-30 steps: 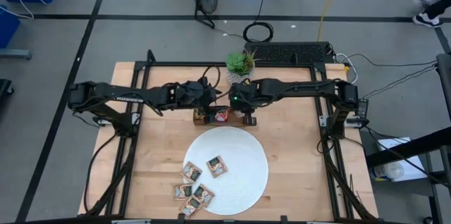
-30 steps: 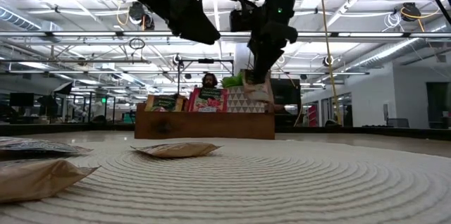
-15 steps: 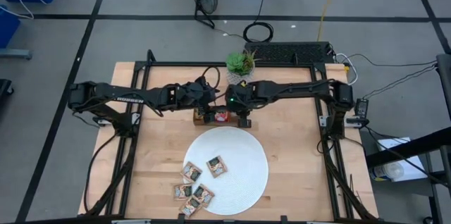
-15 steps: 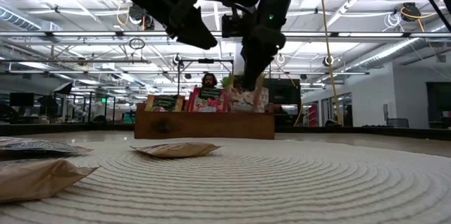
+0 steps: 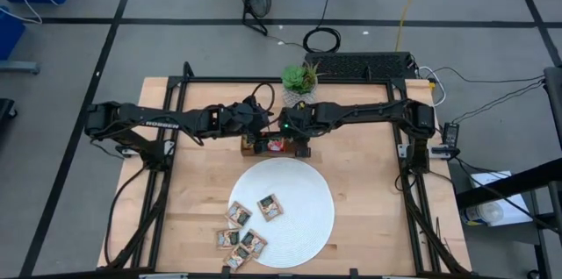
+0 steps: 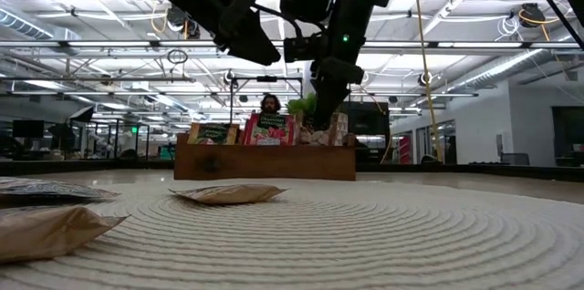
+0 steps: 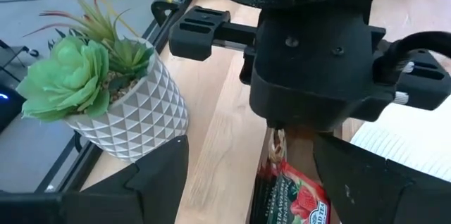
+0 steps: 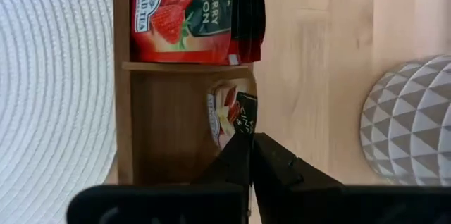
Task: Pick & Place Tea
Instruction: Put the vanilla tea bag into the wooden organizer
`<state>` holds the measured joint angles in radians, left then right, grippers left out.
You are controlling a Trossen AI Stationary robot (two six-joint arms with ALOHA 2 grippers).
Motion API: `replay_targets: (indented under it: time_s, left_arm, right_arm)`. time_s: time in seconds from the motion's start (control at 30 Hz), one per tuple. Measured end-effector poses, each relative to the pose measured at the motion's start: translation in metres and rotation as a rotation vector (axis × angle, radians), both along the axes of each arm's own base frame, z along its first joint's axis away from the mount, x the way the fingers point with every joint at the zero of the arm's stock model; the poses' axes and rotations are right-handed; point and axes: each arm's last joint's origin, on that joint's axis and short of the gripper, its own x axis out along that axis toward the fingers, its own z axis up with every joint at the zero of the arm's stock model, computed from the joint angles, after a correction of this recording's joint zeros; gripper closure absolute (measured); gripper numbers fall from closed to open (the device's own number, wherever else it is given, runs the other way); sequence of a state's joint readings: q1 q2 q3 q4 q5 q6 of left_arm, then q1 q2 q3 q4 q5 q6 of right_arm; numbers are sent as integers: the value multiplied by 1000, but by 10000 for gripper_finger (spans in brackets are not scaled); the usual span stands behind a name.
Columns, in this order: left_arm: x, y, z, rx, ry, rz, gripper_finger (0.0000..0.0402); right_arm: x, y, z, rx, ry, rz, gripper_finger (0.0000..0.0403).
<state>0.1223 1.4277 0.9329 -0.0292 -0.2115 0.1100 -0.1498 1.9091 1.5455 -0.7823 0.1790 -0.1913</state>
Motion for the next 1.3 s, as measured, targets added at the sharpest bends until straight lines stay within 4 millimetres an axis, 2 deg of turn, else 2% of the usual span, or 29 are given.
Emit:
replay_targets:
  time_s: [0.43, 0.73, 0.93, 1.17, 1.3]
  left_arm:
    - [0, 0, -1, -7, 5, 5, 103]
    - [0, 0, -1, -16, 1, 10, 103]
    - [0, 0, -1, -16, 1, 10, 103]
    - [0, 0, -1, -17, 0, 11, 103]
    - [0, 0, 0, -19, -6, 12, 103]
  right_arm:
    - [-7, 2, -19, 36, 19, -24, 403]
    - [-1, 0, -18, 20, -51, -20, 399]
    - [-1, -1, -17, -16, -52, -48, 374]
    - [-1, -1, -16, -24, -54, -52, 324]
    - [-8, 2, 1, -29, -84, -46, 297]
